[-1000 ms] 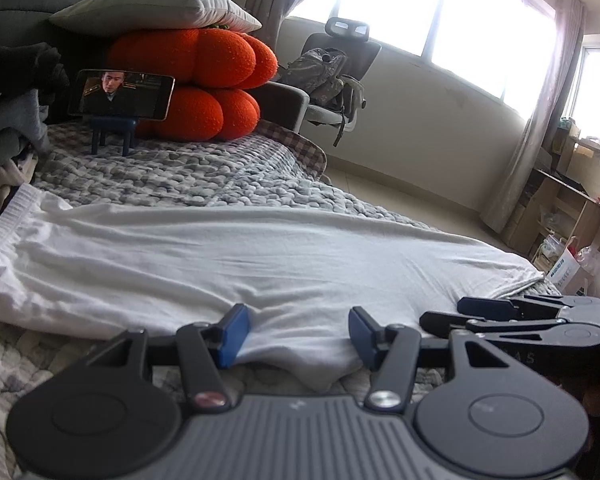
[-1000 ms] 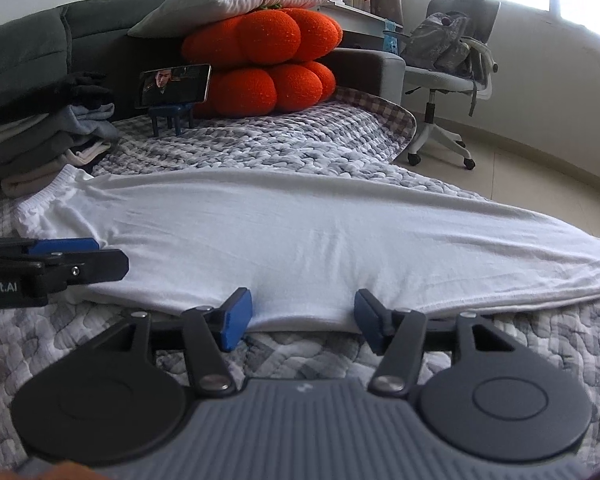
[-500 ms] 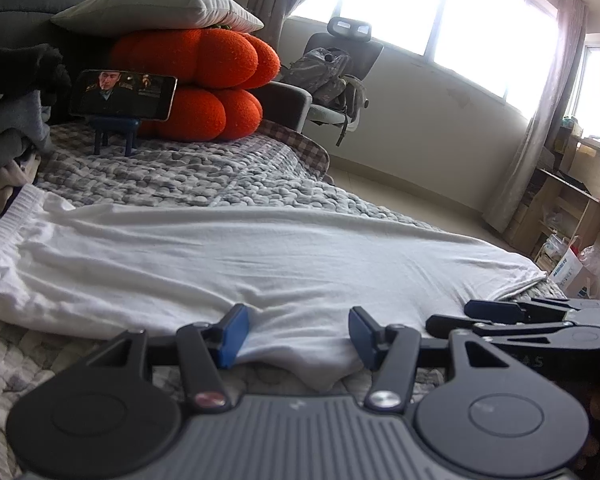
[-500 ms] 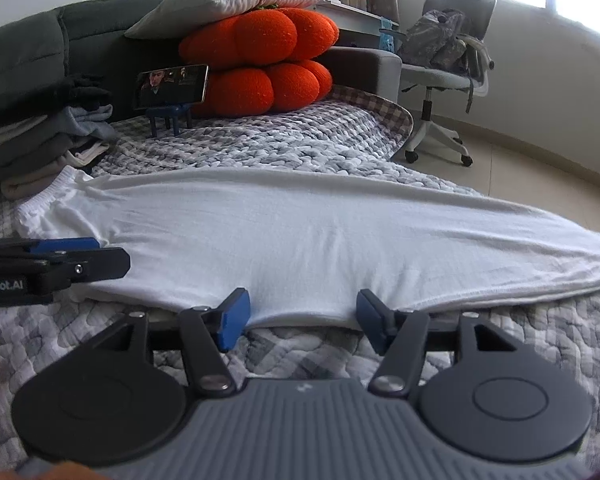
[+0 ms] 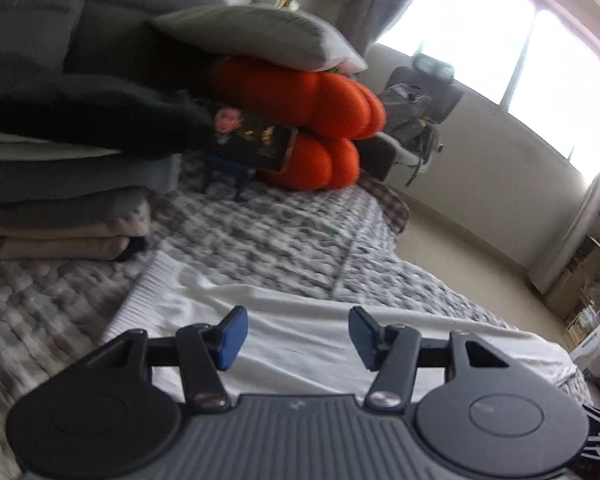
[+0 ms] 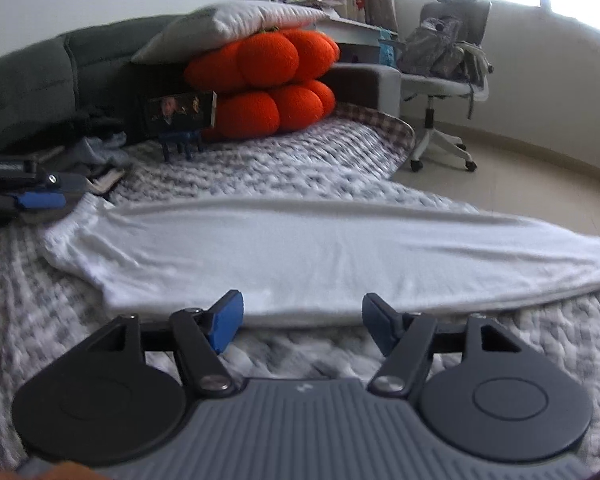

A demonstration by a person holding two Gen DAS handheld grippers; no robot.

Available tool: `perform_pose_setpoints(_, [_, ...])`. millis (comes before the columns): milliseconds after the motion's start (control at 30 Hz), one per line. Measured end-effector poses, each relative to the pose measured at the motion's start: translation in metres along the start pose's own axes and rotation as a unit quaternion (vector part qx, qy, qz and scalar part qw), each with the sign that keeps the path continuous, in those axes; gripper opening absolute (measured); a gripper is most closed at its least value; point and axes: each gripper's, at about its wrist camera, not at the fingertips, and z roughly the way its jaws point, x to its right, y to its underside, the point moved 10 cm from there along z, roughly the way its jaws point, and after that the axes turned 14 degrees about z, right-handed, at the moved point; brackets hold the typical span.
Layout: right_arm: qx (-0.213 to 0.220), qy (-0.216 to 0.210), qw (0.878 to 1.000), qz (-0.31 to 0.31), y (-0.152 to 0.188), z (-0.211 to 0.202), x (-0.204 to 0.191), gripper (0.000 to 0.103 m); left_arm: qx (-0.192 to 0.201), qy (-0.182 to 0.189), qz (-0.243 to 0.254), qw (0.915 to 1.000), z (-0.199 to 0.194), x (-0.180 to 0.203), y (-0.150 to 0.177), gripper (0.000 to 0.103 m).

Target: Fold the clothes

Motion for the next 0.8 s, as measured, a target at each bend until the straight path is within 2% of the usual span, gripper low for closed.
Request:
perform_pose_setpoints(100, [-0.014, -0.022, 1.0, -0.003, 0.0, 0.005, -0.021, 0.07, -0.006, -0.011, -0.012, 0.9998, 0.008, -0.023, 0.007, 0.057])
perform_pose_setpoints(167, [-0.018, -0.035, 0.999, -0.028, 0.004, 0.007, -0.039, 0.07, -0.011, -0.02, -0.021, 0.9995, 0.016, -0.035, 0.017, 0.057])
perform_pose_setpoints(267, [-0.018, -0.058, 0.997, -0.045, 0.007, 0.011, -0.063, 0.07, -0.047, -0.038, -0.032, 0.9977, 0.029, -0.049, 0.035, 0.054])
perform_pose_setpoints(300, [-0.023, -0.064, 0.997, -0.043, 0.009, 0.013, -0.068, 0.07, -0.055, -0.041, -0.03, 0.9972, 0.031, -0.05, 0.038, 0.051])
perform_pose_setpoints(367, [-0.03, -0.073, 0.996, -0.043, 0.015, 0.017, -0.076, 0.07, -0.066, -0.045, -0.027, 0.9965, 0.032, -0.053, 0.04, 0.051])
perform_pose_setpoints(467, [-0.053, -0.072, 0.995, -0.054, 0.033, 0.025, -0.078, 0.07, -0.065, -0.045, -0.036, 0.9962, 0.027, -0.058, 0.037, 0.051])
perform_pose_setpoints(633, [-0.046, -0.068, 0.995, -0.057, 0.036, 0.022, -0.073, 0.07, -0.065, -0.048, -0.036, 0.9961, 0.019, -0.06, 0.032, 0.046])
perform_pose_setpoints(800, [-0.028, -0.074, 0.996, -0.049, 0.017, 0.015, -0.072, 0.07, -0.038, -0.049, -0.016, 0.9979, 0.016, -0.05, 0.01, 0.03])
